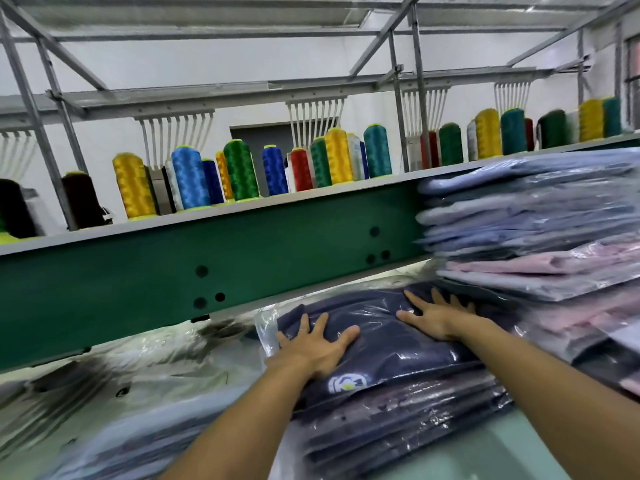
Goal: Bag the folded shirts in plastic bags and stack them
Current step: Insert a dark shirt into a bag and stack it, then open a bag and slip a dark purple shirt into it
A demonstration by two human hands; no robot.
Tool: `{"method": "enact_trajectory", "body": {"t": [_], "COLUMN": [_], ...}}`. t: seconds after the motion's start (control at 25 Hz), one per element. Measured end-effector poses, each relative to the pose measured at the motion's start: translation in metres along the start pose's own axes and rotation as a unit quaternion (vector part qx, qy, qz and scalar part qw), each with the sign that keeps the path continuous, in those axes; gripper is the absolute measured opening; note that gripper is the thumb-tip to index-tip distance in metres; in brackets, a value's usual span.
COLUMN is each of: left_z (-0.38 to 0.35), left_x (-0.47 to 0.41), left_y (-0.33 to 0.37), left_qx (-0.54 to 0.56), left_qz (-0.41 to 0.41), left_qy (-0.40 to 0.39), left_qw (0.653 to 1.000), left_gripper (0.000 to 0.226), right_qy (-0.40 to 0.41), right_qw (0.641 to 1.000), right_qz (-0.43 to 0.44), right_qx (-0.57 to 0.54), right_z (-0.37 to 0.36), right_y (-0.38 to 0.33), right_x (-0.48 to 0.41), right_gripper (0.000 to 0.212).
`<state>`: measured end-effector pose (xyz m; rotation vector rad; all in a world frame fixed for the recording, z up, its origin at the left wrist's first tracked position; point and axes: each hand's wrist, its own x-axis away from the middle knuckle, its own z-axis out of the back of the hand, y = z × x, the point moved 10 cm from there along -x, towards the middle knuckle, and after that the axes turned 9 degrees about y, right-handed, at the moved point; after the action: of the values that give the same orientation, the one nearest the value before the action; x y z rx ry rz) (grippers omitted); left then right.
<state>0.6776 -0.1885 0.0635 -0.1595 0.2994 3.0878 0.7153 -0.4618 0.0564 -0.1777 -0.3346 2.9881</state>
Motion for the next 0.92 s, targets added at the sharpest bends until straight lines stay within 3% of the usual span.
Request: {"method": "enact_trajectory", "body": {"t": [0.24,0.48,0.6,0.72,0.92], "left_z": [0.009,0.065,0.102,0.137,0.165], "left_x": [0.016,0.053,0.081,0.112,0.174], "left_y": [0.006,0.034,0.037,0.031,-0.003], "left_qx": [0.011,-0.026,-0.022,0.034,0.037], "left_qz": [0.013,-0.046,-0.089,-0.105,-0.082], "left_qy": [0.029,0.188,0.26,0.318,0.318], "left_qw": [0.999,0.981,0.961,0.942,0.944], "left_gripper": [0.098,0.038,0.031,0.022,0.012], "right_qy": [0.032,0.189,0.246,0.274,0.242], "right_qw": [0.996,0.975,0.966,0.948,0.927], "right_qz": [-0.011,0.022,0.07,0.117,0.182], "right_qx": [0.08,0.112,0.036,-0.109,-0.221], "right_z": [0.006,0.049,0.075,0.097,0.105], "right_y": [-0.008,-0.041,-0.08,-0.121,-0.193], "right_x": [0.007,0.046,0.081,0.119,0.198], "right_gripper": [0.064,0.037,0.02,0.002,0.026]}}
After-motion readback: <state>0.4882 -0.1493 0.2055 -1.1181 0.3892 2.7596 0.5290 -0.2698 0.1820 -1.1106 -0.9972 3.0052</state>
